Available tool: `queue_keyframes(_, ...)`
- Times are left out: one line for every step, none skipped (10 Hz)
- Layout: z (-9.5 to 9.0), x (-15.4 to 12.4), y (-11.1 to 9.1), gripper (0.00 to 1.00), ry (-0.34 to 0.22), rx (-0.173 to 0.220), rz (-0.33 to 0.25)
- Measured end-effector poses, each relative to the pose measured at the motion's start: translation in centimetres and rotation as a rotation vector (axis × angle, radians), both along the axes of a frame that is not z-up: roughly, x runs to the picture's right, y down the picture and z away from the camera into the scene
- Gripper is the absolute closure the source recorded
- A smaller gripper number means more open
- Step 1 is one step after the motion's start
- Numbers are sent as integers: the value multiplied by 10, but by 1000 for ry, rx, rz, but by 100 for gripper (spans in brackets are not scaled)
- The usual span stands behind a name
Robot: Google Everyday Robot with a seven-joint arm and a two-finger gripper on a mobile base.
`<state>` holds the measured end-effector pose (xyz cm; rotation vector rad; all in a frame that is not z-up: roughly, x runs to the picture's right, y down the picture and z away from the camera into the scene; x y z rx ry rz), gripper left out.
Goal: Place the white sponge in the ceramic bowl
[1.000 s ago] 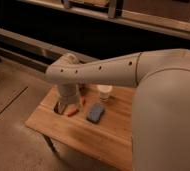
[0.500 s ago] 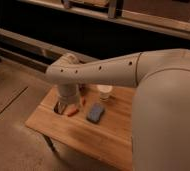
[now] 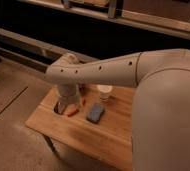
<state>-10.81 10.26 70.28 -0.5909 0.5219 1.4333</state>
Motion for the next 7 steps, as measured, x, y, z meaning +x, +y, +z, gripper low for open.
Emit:
queue_keyframes(0,0,0,35,0,0,0)
queue_keyframes(0,0,0,35,0,1,-1)
queue_keyframes(0,0,-1,35,0,4,-4)
queue_keyframes(1,1,-3,35,17,18,-4)
queue_keyframes(4,2,-9,35,52,47,4)
queue_keyframes(7,3,-14,35,100,80,18)
queue_keyframes(10,7,-20,35,161,116,39)
